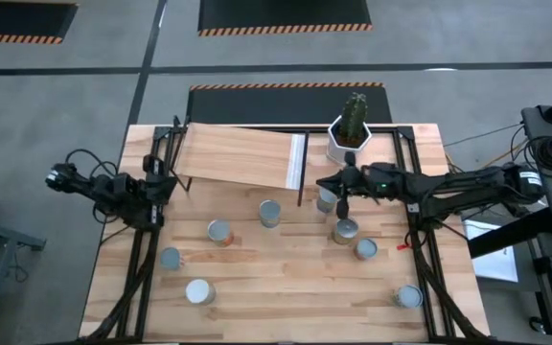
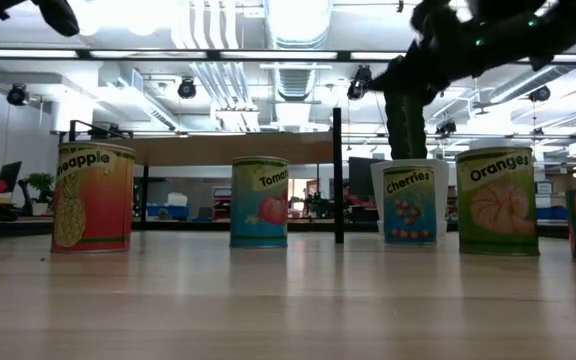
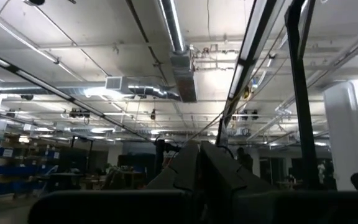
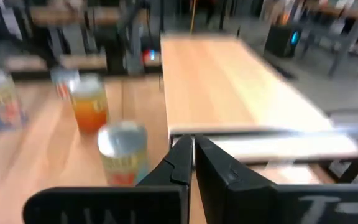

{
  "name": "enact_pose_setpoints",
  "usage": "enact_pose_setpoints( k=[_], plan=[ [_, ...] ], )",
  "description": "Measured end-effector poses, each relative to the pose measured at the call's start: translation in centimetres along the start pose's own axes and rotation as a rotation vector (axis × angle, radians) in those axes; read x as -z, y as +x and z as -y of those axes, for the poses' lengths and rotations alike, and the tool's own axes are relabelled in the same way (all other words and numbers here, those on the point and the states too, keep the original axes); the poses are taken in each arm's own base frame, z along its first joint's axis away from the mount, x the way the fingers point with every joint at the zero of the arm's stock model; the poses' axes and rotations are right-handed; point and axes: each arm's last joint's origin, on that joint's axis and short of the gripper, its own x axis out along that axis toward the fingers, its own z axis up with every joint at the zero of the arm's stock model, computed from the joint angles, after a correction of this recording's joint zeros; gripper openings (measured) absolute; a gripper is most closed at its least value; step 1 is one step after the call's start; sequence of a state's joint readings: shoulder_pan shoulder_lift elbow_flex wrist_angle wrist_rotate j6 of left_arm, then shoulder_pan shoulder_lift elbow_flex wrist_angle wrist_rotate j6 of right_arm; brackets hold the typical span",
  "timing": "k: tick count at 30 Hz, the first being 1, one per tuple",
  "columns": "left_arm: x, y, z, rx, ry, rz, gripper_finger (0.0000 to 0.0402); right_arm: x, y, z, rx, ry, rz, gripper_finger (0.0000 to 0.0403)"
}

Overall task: Pick and place cans onto a shelf
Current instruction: Put the canned cherries on the shelf

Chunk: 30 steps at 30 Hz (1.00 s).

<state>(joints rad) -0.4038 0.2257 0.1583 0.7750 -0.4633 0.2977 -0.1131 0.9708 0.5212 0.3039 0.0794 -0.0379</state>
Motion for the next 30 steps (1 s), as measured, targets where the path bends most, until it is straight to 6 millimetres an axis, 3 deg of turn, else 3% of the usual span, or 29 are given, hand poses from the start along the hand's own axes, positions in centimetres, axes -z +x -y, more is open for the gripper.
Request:
enact_pose_setpoints(
  k=[3, 8, 18, 30],
  plan=[
    [0.0, 0.5, 0.2, -0.018, 0.01, -0.026, 0.0, -0.9, 0.6, 0.0, -0.002, -0.012, -0.047, 0.0009],
    [0.1, 1.0, 0.5, -0.011, 0.026, -0.049, 0.0, -0.8, 1.0, -0.3, -0.02, -0.031, -0.242, 0.0009],
    [0.2, 1.2, 0.6, -0.009, 0.027, -0.058, 0.0, -1.1, -1.2, -0.7, -0.011, 0.027, -0.534, 0.0009],
    [0.3, 1.2, 0.6, -0.008, 0.009, -0.068, 0.0, -0.4, -1.4, -0.6, 0.029, 0.033, -0.6, 0.0014]
  ],
)
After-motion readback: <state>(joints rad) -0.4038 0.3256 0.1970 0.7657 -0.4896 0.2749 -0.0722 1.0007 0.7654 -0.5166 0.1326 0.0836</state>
